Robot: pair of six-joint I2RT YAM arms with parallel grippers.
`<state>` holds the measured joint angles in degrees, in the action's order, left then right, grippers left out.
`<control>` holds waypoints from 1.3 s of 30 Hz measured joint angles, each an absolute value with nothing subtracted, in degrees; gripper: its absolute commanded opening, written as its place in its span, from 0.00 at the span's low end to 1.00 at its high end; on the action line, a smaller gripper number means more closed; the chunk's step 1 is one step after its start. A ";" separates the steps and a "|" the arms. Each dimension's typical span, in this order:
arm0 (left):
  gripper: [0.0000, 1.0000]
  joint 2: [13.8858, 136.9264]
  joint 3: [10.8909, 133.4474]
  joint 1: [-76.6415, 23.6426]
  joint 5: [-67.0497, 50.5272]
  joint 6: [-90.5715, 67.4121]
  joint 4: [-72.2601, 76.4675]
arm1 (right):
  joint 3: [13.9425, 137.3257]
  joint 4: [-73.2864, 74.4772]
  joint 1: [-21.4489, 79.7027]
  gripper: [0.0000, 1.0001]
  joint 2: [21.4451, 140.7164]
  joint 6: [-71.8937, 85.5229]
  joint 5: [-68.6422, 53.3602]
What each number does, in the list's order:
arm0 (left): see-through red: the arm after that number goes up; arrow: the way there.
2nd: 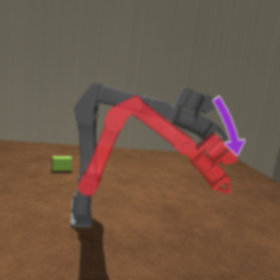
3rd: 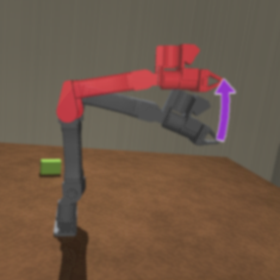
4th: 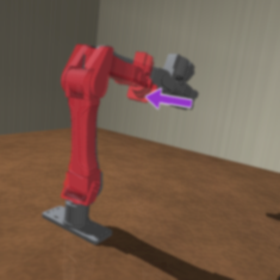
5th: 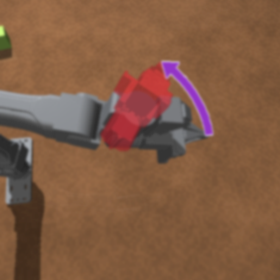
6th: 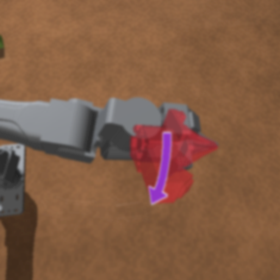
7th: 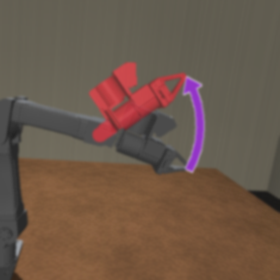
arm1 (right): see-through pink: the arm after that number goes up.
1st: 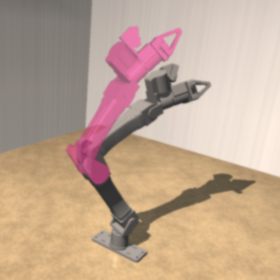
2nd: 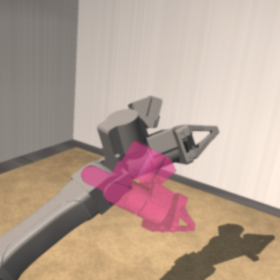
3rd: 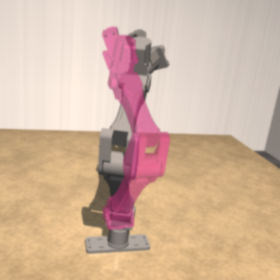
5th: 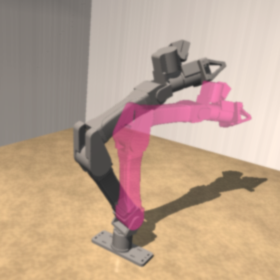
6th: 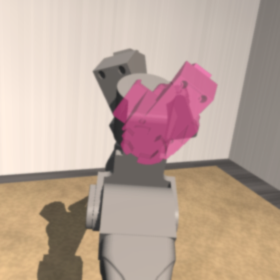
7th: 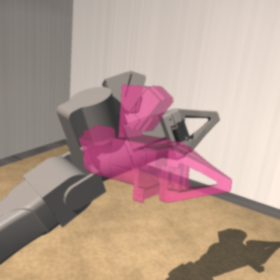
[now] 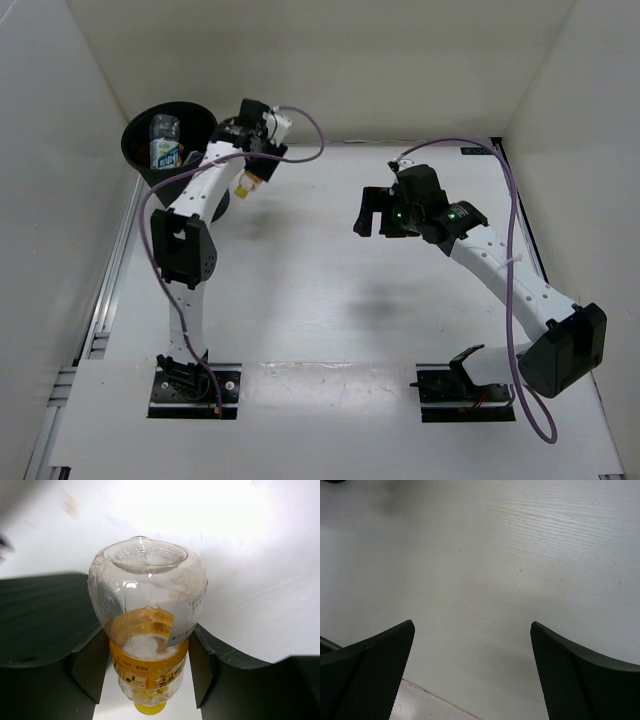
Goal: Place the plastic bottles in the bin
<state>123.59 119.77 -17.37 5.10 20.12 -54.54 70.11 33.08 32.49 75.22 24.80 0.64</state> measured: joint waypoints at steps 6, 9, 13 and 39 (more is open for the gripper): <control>0.18 104.33 122.63 -16.53 5.39 19.53 -46.37 | 70.28 33.10 32.49 1.00 75.48 24.80 0.38; 0.18 96.09 124.36 -12.29 6.26 19.11 -40.03 | 70.28 33.10 32.49 1.00 75.48 24.80 0.12; 0.31 93.43 126.28 -3.70 7.68 18.59 -34.30 | 70.28 33.10 32.49 1.00 75.48 24.77 -0.03; 1.00 93.62 111.00 3.27 4.03 11.55 -36.60 | 68.45 33.36 32.36 1.00 72.60 24.91 0.71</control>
<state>93.62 111.00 3.27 4.03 11.55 -36.60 68.45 33.36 32.36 72.60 24.91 0.71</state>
